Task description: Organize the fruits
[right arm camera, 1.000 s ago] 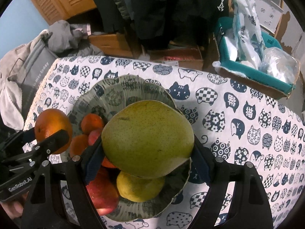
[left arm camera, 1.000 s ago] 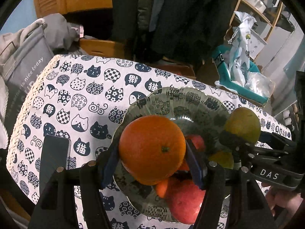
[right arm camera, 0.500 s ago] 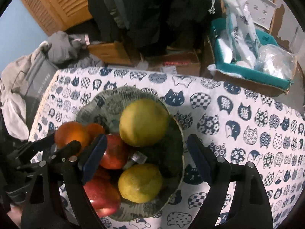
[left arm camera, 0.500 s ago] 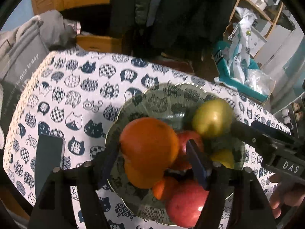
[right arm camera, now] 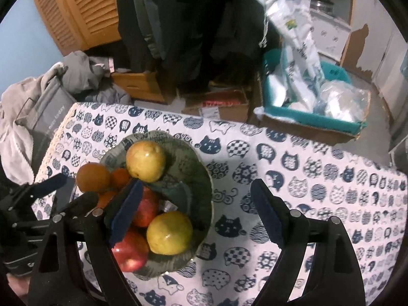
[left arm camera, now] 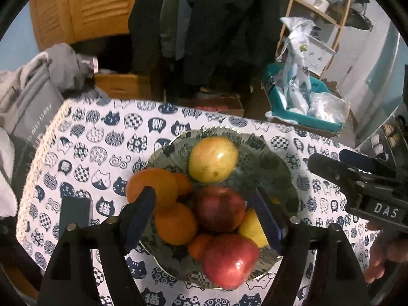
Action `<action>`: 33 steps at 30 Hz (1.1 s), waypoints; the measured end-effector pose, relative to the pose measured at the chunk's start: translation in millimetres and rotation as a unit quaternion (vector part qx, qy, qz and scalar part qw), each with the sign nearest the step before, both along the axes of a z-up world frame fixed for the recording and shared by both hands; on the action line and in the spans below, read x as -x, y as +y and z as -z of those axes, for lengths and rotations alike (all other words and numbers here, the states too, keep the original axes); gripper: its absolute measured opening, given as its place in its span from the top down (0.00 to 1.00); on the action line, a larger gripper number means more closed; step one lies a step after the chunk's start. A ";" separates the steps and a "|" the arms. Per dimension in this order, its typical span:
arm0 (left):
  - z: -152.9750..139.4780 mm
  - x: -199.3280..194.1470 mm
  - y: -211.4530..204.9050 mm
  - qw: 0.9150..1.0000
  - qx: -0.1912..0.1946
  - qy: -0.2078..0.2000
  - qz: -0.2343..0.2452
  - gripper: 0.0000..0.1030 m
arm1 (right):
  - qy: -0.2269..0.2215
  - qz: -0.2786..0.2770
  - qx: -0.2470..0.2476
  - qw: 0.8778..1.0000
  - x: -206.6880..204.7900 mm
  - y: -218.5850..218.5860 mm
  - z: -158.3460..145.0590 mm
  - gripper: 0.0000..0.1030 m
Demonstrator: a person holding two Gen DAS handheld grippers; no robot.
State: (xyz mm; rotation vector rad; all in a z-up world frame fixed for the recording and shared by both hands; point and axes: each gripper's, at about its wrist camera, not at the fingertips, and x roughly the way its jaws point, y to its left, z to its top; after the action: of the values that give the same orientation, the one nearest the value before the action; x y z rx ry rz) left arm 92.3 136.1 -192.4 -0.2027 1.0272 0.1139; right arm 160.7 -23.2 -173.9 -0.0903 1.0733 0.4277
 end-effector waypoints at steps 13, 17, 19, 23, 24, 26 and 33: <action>-60.3 29.8 -12.1 0.998 -0.011 -0.063 0.005 0.21 | -0.083 0.002 0.038 0.996 35.4 -18.5 -58.4 0.18; -77.4 39.5 -20.7 0.996 -0.017 -0.082 0.012 0.16 | -0.107 -0.002 0.042 0.993 52.1 -25.9 -77.6 0.18; -85.6 44.1 -26.6 0.996 -0.018 -0.090 0.018 0.16 | -0.120 -0.003 0.041 0.992 61.1 -31.2 -87.0 0.18; -102.9 54.3 -39.0 0.993 -0.029 -0.107 0.029 0.16 | -0.137 0.003 0.040 0.990 74.3 -41.9 -102.5 0.18; -107.8 57.3 -42.6 0.993 -0.031 -0.112 0.032 0.15 | -0.142 0.006 0.040 0.989 77.4 -45.5 -106.5 0.18; -115.9 61.7 -47.0 0.991 -0.035 -0.120 0.036 0.14 | -0.150 0.012 0.038 0.988 82.9 -52.4 -113.9 0.18; -140.7 78.8 -59.6 0.986 -0.062 -0.148 0.038 0.02 | -0.182 0.035 0.031 0.982 99.9 -75.8 -138.6 0.17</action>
State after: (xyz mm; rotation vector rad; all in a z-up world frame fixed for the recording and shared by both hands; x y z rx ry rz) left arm 13.5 76.5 -51.7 -0.0646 0.7275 0.0748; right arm 60.8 -99.0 -35.3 -0.1782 0.7270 0.2990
